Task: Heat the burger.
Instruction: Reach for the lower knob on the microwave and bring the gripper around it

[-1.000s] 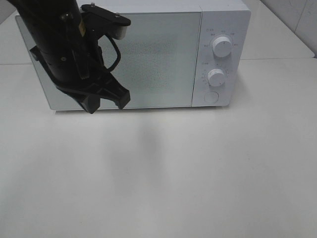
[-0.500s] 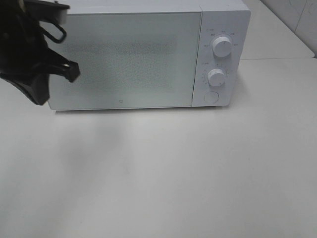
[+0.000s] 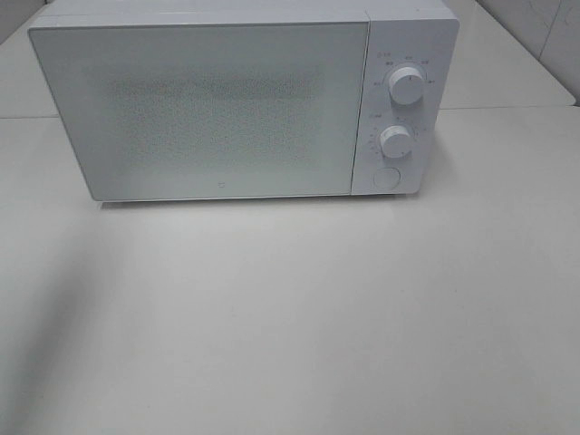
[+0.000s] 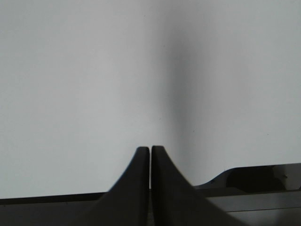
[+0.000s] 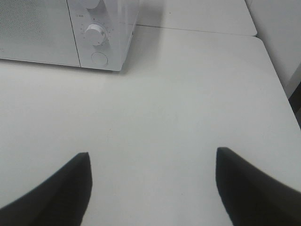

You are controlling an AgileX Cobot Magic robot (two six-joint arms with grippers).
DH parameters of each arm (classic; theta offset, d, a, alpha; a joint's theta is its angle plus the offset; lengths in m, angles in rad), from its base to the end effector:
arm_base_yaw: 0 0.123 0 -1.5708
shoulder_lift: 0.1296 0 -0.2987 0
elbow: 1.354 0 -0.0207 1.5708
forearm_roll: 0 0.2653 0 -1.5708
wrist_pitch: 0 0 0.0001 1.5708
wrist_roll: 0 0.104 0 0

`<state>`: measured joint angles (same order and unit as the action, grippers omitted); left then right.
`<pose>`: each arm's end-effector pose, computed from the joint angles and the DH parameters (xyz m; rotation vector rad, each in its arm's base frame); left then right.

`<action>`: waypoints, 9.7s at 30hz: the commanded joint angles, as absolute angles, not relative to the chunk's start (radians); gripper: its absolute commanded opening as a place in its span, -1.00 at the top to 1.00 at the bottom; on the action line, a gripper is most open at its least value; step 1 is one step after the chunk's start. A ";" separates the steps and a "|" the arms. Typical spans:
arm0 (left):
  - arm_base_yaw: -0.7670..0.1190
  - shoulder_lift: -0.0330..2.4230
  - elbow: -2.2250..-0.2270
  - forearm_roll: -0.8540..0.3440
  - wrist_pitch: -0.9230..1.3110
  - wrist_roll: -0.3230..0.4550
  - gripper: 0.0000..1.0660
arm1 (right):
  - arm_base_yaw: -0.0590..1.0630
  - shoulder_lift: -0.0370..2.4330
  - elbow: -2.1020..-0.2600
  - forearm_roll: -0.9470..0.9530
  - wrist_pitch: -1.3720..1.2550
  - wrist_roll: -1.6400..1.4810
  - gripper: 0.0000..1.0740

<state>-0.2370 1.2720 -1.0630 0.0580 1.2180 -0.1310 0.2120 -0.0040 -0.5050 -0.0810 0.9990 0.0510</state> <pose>0.2339 -0.0507 0.3046 0.1738 2.8990 0.0194 0.0084 -0.0054 0.2859 -0.1574 1.9656 0.0759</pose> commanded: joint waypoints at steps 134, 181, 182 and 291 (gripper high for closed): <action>-0.233 -0.010 -0.498 -0.010 1.032 0.006 1.00 | 0.472 1.548 -0.443 0.174 -0.966 -0.058 -0.27; -0.233 -0.010 -0.498 -0.010 1.032 0.007 1.00 | 0.577 1.948 -0.625 0.395 -1.188 -0.152 -0.27; -0.233 -0.010 -0.498 -0.010 1.032 0.007 1.00 | 0.577 1.959 -0.631 0.395 -1.189 -0.152 -0.27; -0.233 -0.010 -0.498 -0.010 1.032 0.007 1.00 | 0.520 2.080 -0.711 0.388 -1.292 -0.151 0.11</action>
<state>-0.2330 -0.0050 -0.5000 0.0000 1.0430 0.0000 0.5240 2.0850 -0.7000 0.4030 -1.2010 -0.1420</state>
